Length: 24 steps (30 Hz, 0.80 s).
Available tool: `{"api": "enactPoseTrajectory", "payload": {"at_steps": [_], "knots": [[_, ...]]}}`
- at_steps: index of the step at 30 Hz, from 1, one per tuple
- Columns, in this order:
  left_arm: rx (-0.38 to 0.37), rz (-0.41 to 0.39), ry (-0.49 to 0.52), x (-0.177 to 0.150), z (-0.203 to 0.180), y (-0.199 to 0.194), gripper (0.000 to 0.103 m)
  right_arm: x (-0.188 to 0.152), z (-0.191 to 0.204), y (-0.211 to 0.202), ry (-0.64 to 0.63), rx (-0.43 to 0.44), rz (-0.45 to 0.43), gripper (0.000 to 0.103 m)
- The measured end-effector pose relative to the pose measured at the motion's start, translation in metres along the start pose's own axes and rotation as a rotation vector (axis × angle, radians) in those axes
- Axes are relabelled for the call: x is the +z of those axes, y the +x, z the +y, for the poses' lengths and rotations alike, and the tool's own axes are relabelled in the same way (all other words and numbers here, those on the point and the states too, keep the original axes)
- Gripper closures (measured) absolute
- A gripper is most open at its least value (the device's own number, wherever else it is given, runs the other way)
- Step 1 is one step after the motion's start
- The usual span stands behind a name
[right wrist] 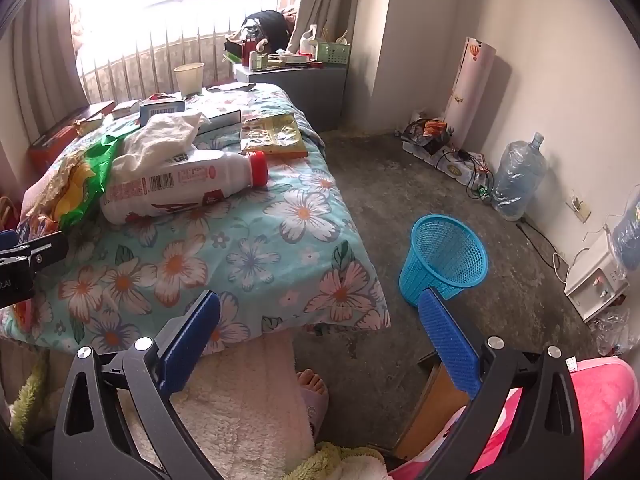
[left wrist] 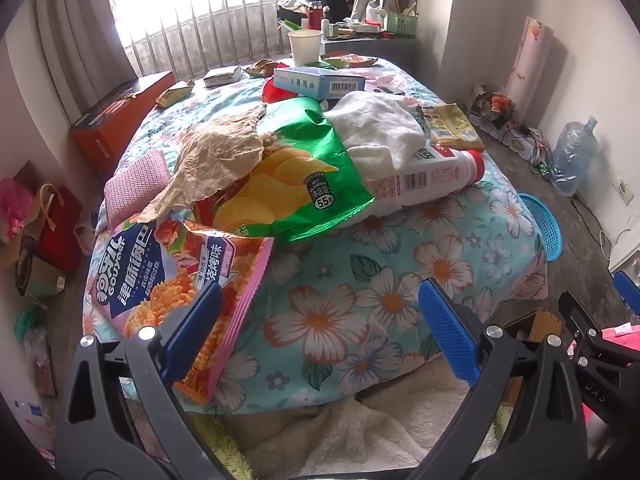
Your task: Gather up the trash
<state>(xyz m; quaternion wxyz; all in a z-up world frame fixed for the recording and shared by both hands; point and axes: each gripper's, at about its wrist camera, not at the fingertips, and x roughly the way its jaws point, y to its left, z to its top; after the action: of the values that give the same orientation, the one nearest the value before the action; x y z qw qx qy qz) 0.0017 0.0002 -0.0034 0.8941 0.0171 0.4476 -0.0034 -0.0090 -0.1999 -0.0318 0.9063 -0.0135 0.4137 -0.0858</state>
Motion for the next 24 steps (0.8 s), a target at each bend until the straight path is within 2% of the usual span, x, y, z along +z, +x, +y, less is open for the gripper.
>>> {"api": "enactPoseTrajectory", "payload": {"at_steps": [24], "knots": [[0.006, 0.009, -0.007, 0.0004, 0.0054, 0.0033, 0.009, 0.0009, 0.0029, 0.0009, 0.002, 0.01, 0.0, 0.006]]}}
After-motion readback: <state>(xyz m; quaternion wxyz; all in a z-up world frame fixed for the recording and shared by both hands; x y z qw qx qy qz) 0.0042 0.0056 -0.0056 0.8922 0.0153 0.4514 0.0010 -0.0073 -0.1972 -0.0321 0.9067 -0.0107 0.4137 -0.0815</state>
